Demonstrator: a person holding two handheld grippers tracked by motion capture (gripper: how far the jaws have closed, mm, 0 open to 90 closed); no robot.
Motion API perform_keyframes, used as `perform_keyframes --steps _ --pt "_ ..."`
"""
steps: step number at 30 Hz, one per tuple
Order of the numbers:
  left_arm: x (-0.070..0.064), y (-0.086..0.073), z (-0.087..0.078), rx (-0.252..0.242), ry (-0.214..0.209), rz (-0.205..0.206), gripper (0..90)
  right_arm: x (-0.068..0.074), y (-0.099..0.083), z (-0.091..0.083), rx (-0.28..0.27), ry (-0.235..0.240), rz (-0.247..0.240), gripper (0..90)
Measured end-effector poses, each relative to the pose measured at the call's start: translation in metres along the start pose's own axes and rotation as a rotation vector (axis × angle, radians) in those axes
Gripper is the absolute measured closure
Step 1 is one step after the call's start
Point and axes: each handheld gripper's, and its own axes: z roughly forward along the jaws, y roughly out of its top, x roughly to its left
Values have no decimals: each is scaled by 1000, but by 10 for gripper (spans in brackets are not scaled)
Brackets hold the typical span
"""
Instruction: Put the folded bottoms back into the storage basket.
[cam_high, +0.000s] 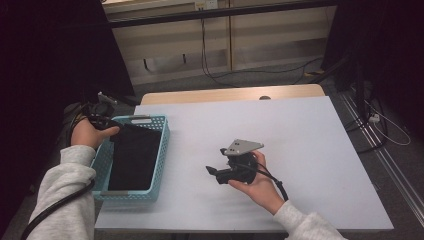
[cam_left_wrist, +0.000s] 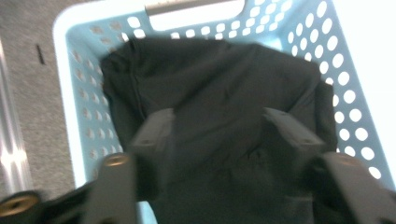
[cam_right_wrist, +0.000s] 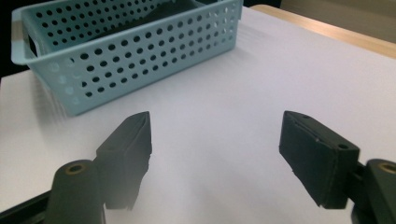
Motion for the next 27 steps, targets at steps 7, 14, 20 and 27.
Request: perform_keyframes --steps 7,14,20,27 --pt "3 -16 24 19 -36 5 782 -14 -13 -13 5 -36 23 249" --pt "5 -26 46 65 -29 -8 880 -16 -20 -21 3 -43 28 244" --pt "6 -35 61 104 -16 -17 900 -20 -27 -25 -3 -50 44 244" --pt "11 -46 68 151 -15 -25 900 -21 -33 -27 -5 -52 55 243"
